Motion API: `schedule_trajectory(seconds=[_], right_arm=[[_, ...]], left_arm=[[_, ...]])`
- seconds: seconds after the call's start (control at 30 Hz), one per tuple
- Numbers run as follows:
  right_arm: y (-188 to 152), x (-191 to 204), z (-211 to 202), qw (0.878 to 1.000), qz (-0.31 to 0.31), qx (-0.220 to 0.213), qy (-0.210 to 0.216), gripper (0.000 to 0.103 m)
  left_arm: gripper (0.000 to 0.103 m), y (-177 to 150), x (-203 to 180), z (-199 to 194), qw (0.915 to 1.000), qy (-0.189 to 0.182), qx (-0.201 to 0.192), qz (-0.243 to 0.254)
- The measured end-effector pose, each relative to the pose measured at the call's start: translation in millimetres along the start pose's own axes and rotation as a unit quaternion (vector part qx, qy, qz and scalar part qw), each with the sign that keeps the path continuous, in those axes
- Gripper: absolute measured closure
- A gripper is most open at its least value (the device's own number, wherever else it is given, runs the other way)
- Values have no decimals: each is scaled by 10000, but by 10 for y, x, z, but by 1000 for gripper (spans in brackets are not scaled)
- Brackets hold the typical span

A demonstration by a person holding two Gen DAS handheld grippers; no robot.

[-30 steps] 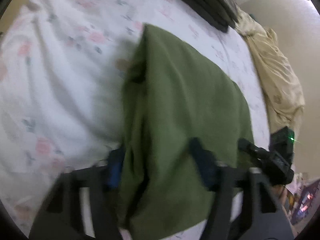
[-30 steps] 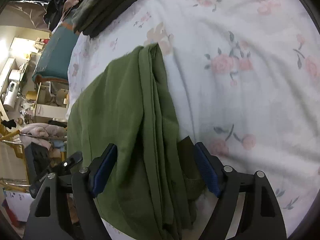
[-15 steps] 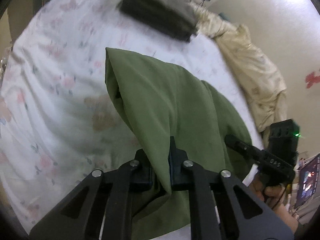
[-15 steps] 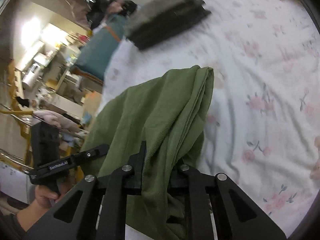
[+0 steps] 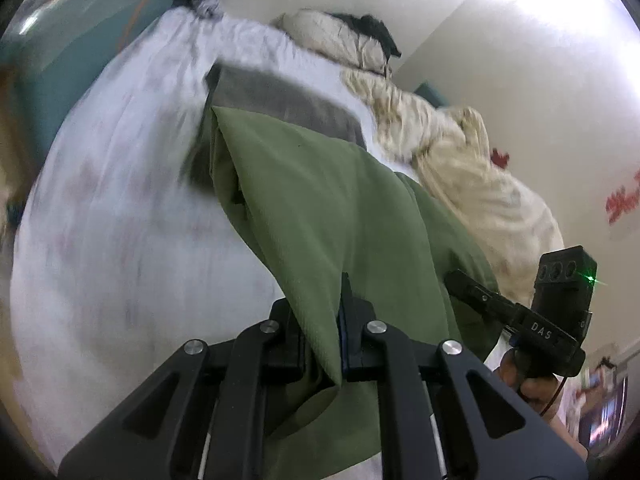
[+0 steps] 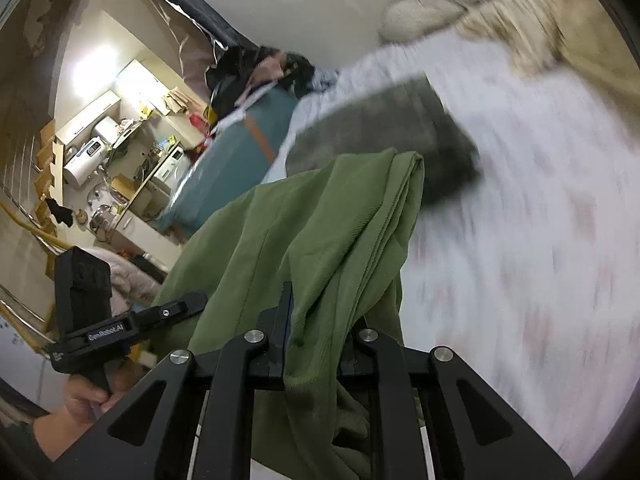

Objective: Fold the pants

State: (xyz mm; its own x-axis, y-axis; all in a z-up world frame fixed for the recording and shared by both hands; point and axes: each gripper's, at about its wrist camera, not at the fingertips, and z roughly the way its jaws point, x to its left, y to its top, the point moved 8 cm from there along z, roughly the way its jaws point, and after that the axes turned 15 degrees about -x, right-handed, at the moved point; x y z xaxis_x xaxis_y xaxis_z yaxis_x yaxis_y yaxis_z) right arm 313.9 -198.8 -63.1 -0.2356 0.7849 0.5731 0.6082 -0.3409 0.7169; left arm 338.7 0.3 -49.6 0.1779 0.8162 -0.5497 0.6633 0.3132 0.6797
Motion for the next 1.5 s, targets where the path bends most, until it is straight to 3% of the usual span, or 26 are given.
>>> schedule_trajectory(seconds=[0.2,0.27,0.33,0.43,0.5,0.53,0.57,0.6,0.63,0.67,0.8,0.9,1.0,1.07,1.13,1.2,1.33,1.5], right_arm=[[1267,-197,991,9986,-415,-301,-140,88],[1620,-290,1342,9975,-483,-433,-295,88],[1829,-426,1713,9969,-435,-452,-477,88],[1793,-691,2134,9950,-520,-198,-829,86],[1613,-927,2356,9914,-605,121,-1158,78],[1561,-1010,2416,9887,-671,232,-1321,72],[1494,-1120,2451,9839,-784,364,-1562,55],[1488,-1206,2445,9784,-910,397,-1813,36],[1501,-1280,2396,9733,-1038,339,-2017,30],[1526,-1318,2316,9681,-1171,223,-2202,30],[1674,-1439,1884,9568,-1064,-84,-2703,36],[1670,-1171,1618,9661,-1124,-177,-2318,36],[1486,-669,1197,9732,-1346,-347,-1832,35],[1332,-434,964,9750,-1416,-392,-1666,32],[1131,-145,670,9747,-1553,-536,-1515,20],[949,96,396,9750,-1608,-613,-1403,16],[711,340,-93,9741,-1549,-818,-1431,12],[374,676,-685,9646,-1856,-1157,-1477,6]], left_arm=[[93,1256,215,942,9988,-89,-460,-137],[93,1554,276,1276,9987,11,-498,103],[92,1752,392,1580,9984,182,-487,238],[90,1690,670,1976,9990,393,-138,179],[76,1508,874,2168,9964,749,113,389],[62,1437,949,2179,9954,867,120,395],[46,1377,1055,2161,9942,997,76,405],[37,1358,1140,2105,9923,1144,-31,479],[23,1359,1203,2030,9896,1318,-141,556],[18,1389,1283,1911,9866,1475,-353,595],[19,1464,1400,1455,9745,1986,-810,654],[19,1398,1187,1036,9726,1899,-1055,825],[19,1241,823,550,9647,1854,-1380,1261],[19,1097,610,286,9625,1757,-1464,1459],[18,921,406,-26,9596,1629,-1707,1535],[16,738,279,-280,9553,1712,-1824,1574],[1,464,57,-731,9569,1647,-1943,1393],[1,114,-180,-1266,9564,1544,-2035,1413]])
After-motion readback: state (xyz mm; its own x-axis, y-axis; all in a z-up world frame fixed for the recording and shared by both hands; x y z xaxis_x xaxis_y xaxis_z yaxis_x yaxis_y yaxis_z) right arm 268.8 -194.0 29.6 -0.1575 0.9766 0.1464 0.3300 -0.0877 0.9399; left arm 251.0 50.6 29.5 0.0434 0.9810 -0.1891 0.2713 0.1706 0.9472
